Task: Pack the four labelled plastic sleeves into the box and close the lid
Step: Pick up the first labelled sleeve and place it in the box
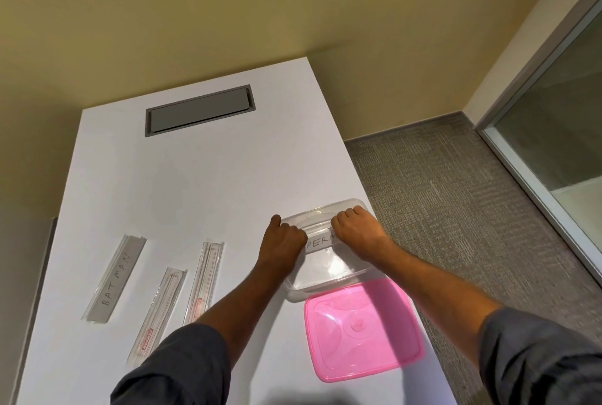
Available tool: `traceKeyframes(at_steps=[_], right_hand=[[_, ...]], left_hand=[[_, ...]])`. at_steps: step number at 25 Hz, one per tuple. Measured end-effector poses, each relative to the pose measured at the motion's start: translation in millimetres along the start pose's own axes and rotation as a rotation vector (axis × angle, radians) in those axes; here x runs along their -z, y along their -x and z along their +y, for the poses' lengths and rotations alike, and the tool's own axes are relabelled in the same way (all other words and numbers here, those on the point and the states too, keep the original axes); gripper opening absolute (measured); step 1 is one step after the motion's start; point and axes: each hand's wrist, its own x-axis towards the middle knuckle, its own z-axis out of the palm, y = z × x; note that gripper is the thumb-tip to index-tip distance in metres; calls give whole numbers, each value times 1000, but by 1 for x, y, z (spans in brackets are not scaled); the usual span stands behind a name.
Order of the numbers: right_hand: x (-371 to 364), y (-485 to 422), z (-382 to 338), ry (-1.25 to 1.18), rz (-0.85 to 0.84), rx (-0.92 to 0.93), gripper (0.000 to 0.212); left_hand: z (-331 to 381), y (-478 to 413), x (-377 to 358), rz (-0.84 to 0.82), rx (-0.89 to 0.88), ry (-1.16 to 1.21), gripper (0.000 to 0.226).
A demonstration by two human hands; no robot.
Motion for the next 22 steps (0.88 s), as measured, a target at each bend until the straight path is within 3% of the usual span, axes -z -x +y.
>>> traceKeyframes(at_steps=[4,13,18,22], right_hand=[[-3,-1,-2,-57,-2,-21,39],[-2,24,-5,-297,81,-179,44],[-1,39,-20,-468,-55,-152,26],[4,35,-21,-529,-100,-163,21]], left_hand=[[0,-2,-7,94,-14,-6,29],[23,11,-12,205,105,225,6],[52,19,-21,-62,156,531,23],[55,13,-23,-85,173,607,25]])
